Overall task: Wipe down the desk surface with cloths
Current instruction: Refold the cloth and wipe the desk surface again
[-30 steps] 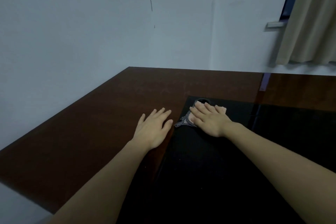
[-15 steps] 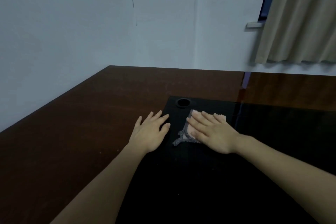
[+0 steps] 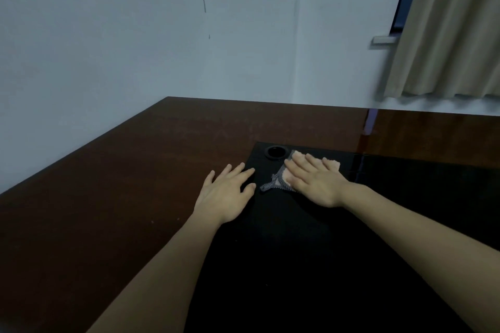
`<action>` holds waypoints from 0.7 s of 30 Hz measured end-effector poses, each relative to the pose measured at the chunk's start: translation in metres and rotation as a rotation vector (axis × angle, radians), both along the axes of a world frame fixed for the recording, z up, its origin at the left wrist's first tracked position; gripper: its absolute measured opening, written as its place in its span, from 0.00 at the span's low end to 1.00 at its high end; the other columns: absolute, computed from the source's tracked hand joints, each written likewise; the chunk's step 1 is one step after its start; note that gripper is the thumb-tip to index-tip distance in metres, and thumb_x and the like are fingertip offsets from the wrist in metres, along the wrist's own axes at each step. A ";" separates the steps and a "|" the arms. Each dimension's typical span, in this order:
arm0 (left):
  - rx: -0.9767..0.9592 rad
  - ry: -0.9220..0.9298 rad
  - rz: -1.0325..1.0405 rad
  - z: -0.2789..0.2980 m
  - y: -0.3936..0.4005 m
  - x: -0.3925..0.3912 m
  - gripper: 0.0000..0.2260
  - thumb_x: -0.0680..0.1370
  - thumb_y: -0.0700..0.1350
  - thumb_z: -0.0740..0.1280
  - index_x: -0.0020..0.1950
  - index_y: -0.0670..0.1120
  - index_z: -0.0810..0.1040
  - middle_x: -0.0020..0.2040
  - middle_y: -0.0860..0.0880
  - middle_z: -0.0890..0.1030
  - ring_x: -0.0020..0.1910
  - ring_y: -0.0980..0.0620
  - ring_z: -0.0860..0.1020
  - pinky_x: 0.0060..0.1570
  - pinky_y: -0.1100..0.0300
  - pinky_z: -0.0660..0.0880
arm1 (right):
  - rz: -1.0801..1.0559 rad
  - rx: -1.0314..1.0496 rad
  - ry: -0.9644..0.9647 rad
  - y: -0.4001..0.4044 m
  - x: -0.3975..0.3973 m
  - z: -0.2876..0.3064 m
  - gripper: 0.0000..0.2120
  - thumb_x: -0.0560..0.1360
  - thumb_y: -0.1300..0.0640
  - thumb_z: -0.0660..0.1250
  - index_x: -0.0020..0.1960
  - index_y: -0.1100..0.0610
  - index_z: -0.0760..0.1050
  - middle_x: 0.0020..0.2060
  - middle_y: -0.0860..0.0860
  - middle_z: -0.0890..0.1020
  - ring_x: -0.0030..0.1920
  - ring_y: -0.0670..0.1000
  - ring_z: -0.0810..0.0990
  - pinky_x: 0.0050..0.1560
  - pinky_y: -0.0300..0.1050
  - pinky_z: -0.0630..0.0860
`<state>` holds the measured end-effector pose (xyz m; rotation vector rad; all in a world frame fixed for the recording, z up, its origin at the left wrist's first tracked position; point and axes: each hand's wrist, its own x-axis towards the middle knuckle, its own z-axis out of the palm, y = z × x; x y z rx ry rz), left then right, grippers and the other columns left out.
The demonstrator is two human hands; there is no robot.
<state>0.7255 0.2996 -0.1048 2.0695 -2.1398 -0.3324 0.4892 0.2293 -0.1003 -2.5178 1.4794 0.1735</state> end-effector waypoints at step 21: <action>-0.038 0.018 0.015 -0.004 -0.001 0.000 0.23 0.85 0.60 0.51 0.81 0.62 0.56 0.82 0.59 0.52 0.82 0.55 0.47 0.80 0.44 0.43 | -0.126 -0.039 0.010 -0.050 0.000 0.000 0.29 0.84 0.37 0.39 0.83 0.43 0.40 0.82 0.47 0.38 0.82 0.54 0.39 0.79 0.59 0.37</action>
